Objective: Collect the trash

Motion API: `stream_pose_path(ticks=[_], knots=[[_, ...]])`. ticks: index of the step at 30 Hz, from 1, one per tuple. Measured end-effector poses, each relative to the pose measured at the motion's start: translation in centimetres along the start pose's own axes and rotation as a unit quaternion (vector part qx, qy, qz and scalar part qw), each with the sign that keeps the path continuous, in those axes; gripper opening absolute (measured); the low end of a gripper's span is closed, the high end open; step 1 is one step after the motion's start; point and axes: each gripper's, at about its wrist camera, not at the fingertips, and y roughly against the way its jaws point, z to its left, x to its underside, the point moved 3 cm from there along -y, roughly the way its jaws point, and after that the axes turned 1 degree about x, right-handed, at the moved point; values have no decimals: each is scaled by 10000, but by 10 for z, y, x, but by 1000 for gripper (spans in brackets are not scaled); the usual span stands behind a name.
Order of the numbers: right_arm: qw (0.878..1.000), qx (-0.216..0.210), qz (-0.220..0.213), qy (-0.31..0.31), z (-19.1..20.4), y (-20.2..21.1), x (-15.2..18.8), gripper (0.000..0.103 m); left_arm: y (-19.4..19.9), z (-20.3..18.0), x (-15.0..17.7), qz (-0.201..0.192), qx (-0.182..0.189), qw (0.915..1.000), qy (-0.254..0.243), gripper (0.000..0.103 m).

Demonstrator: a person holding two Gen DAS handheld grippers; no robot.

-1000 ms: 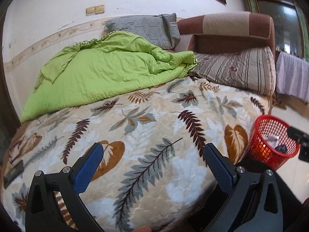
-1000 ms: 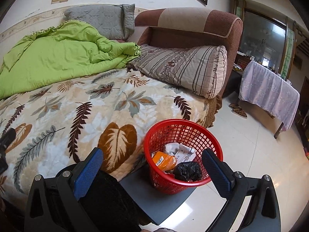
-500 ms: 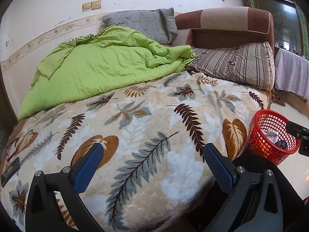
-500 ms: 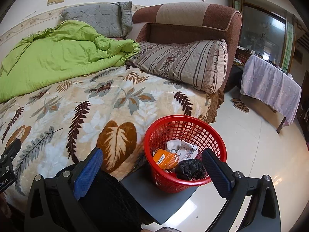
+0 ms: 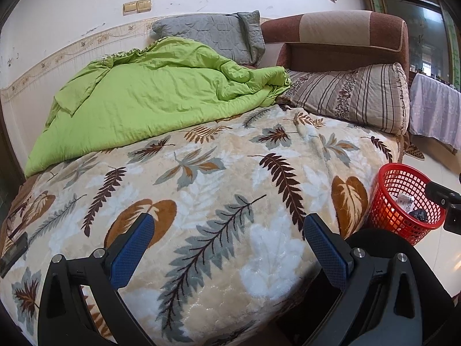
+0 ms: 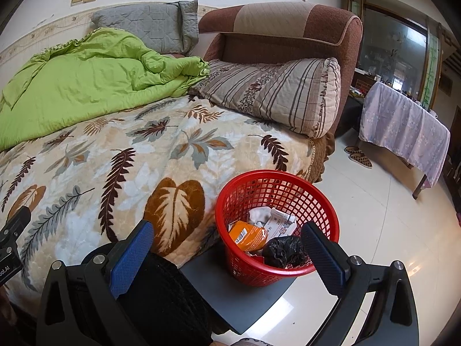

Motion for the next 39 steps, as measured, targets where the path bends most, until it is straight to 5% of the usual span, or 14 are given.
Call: stream_pose_path(ticks=[39], knots=[[10000, -2, 23, -7, -1, -2, 3, 103, 0, 2, 1, 0, -10, 10000, 18, 103]])
